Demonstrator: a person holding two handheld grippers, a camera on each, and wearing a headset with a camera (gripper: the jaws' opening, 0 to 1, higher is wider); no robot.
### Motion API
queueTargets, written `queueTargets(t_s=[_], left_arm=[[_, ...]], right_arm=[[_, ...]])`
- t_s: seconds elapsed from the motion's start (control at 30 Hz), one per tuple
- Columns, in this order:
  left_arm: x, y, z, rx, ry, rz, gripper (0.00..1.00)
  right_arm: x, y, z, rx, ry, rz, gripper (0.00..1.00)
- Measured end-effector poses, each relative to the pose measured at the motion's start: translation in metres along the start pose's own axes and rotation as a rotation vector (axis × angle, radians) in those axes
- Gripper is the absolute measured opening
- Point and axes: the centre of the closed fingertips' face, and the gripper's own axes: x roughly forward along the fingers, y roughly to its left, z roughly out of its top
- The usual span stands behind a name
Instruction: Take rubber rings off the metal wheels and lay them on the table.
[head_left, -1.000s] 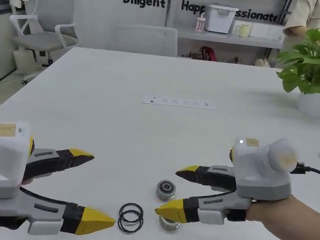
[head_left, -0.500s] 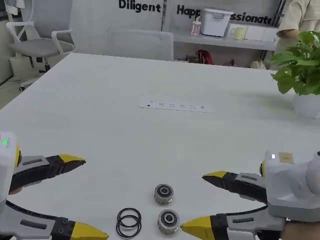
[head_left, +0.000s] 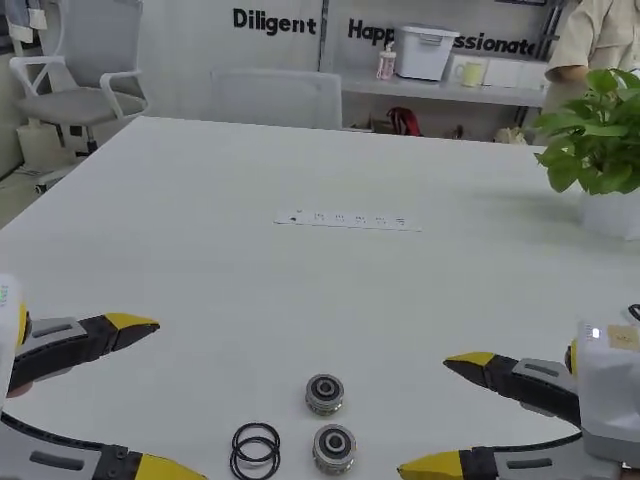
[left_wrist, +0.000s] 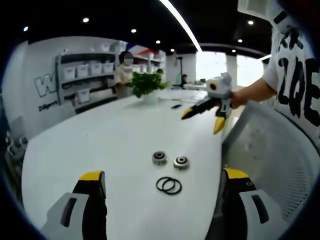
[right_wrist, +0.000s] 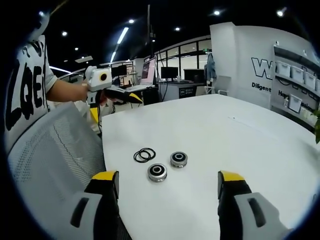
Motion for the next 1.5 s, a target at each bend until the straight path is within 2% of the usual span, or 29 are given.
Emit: queueTargets(t_s=[0.13,0.23,0.5,0.73,1.03,1.5], left_arm=[[-0.002,0.002,-0.003,0.008,0.006,0.017,0.98],[-0.003,0.002,-0.005,-0.008,0.000,0.026,0.98],[-0.005,0.004,-0.008,-0.020,0.005,0.040,0.99],[-0.009,0.007,-0.008,-0.020,0.005,0.053,0.99],[-0.012,0.009,-0.011,-0.020,0.009,0.064,0.99],[-0.013,0.011,-0.010,-0.025,0.002,0.074,0.99]], right_arm=[[-0.003,-0.002,-0.007,-0.005,0.014,-0.017,0.78],[-0.004,-0.002,-0.009,0.004,0.010,-0.026,0.78],[-0.004,0.002,-0.015,-0.013,0.024,-0.022,0.78],[-0.004,0.003,-0.016,0.013,0.013,-0.021,0.78],[-0.005,0.007,-0.022,0.023,0.025,-0.019,0.78],[-0.006,0.005,-0.019,0.018,0.022,-0.024,0.78]])
